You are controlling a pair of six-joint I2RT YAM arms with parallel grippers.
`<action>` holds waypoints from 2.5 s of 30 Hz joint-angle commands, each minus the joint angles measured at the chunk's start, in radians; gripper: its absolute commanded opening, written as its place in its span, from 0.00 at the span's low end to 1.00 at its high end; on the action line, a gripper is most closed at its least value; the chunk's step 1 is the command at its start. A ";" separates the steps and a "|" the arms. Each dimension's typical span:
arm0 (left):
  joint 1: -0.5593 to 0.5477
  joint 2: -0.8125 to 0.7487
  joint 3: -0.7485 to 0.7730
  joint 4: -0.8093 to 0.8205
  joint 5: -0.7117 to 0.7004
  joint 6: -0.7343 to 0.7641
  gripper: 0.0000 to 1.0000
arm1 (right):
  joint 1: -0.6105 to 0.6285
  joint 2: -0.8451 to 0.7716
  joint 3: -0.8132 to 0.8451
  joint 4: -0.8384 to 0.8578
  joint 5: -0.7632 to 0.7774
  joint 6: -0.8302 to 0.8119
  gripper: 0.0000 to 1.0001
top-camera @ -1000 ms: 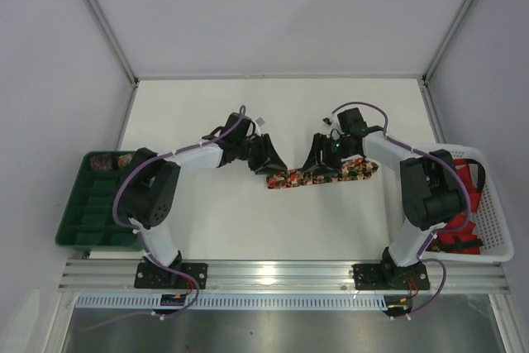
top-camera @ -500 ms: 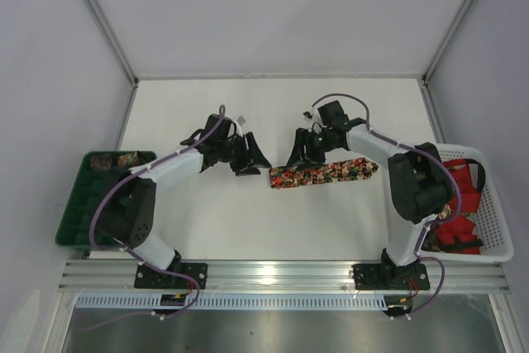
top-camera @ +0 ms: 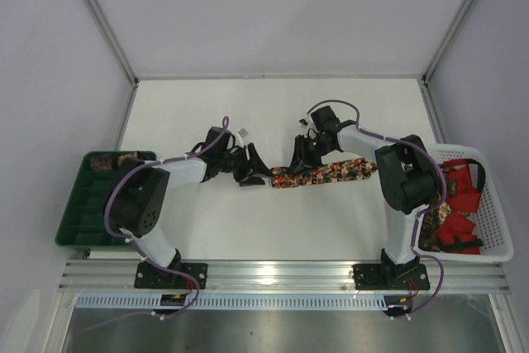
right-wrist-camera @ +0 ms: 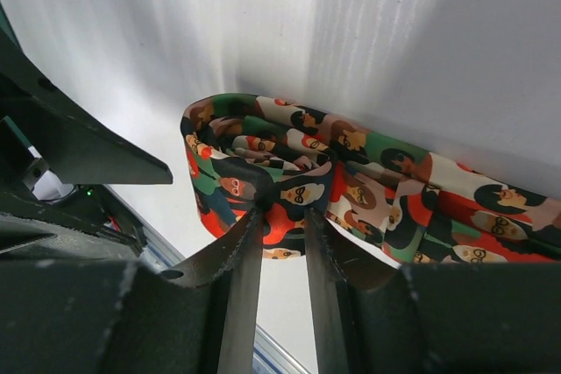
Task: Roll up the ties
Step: Roll the tie
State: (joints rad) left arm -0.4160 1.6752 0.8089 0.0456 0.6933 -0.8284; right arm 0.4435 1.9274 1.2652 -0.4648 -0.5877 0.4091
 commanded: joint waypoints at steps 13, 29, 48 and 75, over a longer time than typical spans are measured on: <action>0.014 0.149 0.035 0.171 0.098 -0.058 0.61 | -0.003 0.024 0.023 0.015 0.032 -0.003 0.30; -0.023 0.244 0.139 0.197 0.083 -0.146 0.54 | -0.003 0.031 0.023 0.028 0.022 -0.003 0.29; -0.098 0.245 0.346 -0.024 0.051 -0.089 0.45 | -0.031 -0.010 0.013 -0.012 0.094 0.011 0.32; -0.173 0.350 0.458 0.026 0.071 -0.112 0.42 | -0.192 -0.168 -0.064 -0.078 -0.047 -0.038 0.47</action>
State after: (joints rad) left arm -0.5800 2.0209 1.2533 -0.0135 0.7406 -0.9203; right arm 0.2539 1.8004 1.2026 -0.5655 -0.4908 0.3985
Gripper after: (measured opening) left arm 0.433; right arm 0.459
